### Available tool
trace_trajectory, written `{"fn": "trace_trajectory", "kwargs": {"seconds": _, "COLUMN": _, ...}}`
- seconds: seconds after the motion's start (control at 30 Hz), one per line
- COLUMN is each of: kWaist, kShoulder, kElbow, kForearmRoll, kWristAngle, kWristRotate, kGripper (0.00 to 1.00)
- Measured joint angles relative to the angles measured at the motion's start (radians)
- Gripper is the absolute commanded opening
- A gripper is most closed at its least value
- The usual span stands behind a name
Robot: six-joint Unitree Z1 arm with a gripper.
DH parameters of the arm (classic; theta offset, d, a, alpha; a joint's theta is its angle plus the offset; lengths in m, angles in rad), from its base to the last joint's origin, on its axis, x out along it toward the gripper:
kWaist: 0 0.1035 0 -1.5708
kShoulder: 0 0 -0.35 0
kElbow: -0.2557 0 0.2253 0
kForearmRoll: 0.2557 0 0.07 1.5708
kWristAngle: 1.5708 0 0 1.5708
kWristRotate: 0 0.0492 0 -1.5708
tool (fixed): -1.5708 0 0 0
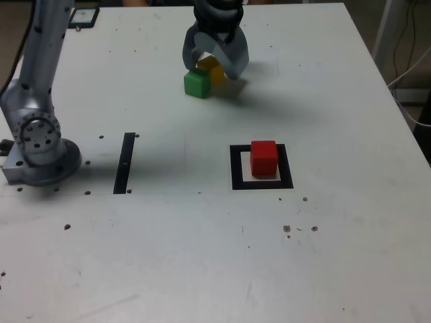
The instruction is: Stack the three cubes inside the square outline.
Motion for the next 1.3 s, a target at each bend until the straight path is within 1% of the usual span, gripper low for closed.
{"fn": "trace_trajectory", "kwargs": {"seconds": 0.13, "kWaist": 0.000, "kShoulder": 0.019, "kElbow": -0.014, "kForearmRoll": 0.004, "kWristAngle": -0.004, "kWristRotate": 0.001, "kGripper": 0.87}}
{"fn": "trace_trajectory", "kwargs": {"seconds": 0.27, "kWaist": 0.000, "kShoulder": 0.038, "kElbow": -0.041, "kForearmRoll": 0.034, "kWristAngle": -0.010, "kWristRotate": 0.002, "kGripper": 0.86}}
{"fn": "trace_trajectory", "kwargs": {"seconds": 0.43, "kWaist": 0.004, "kShoulder": 0.041, "kElbow": -0.056, "kForearmRoll": 0.045, "kWristAngle": -0.017, "kWristRotate": 0.000, "kGripper": 0.89}}
{"fn": "trace_trajectory", "kwargs": {"seconds": 0.5, "kWaist": 0.012, "kShoulder": 0.041, "kElbow": -0.058, "kForearmRoll": 0.046, "kWristAngle": -0.032, "kWristRotate": -0.002, "kGripper": 0.89}}
{"fn": "trace_trajectory", "kwargs": {"seconds": 0.67, "kWaist": 0.050, "kShoulder": 0.041, "kElbow": -0.060, "kForearmRoll": 0.037, "kWristAngle": -0.070, "kWristRotate": 0.005, "kGripper": 0.86}}
{"fn": "trace_trajectory", "kwargs": {"seconds": 0.9, "kWaist": 0.062, "kShoulder": 0.049, "kElbow": -0.060, "kForearmRoll": 0.036, "kWristAngle": -0.112, "kWristRotate": 0.111, "kGripper": 0.85}}
{"fn": "trace_trajectory", "kwargs": {"seconds": 1.03, "kWaist": 0.062, "kShoulder": 0.053, "kElbow": -0.057, "kForearmRoll": 0.041, "kWristAngle": -0.162, "kWristRotate": 0.152, "kGripper": 0.82}}
{"fn": "trace_trajectory", "kwargs": {"seconds": 1.13, "kWaist": 0.063, "kShoulder": 0.057, "kElbow": -0.053, "kForearmRoll": 0.041, "kWristAngle": -0.184, "kWristRotate": 0.165, "kGripper": 0.79}}
{"fn": "trace_trajectory", "kwargs": {"seconds": 1.2, "kWaist": 0.064, "kShoulder": 0.058, "kElbow": -0.053, "kForearmRoll": 0.039, "kWristAngle": -0.188, "kWristRotate": 0.166, "kGripper": 0.78}}
{"fn": "trace_trajectory", "kwargs": {"seconds": 1.3, "kWaist": 0.067, "kShoulder": 0.058, "kElbow": -0.053, "kForearmRoll": 0.030, "kWristAngle": -0.182, "kWristRotate": 0.166, "kGripper": 0.76}}
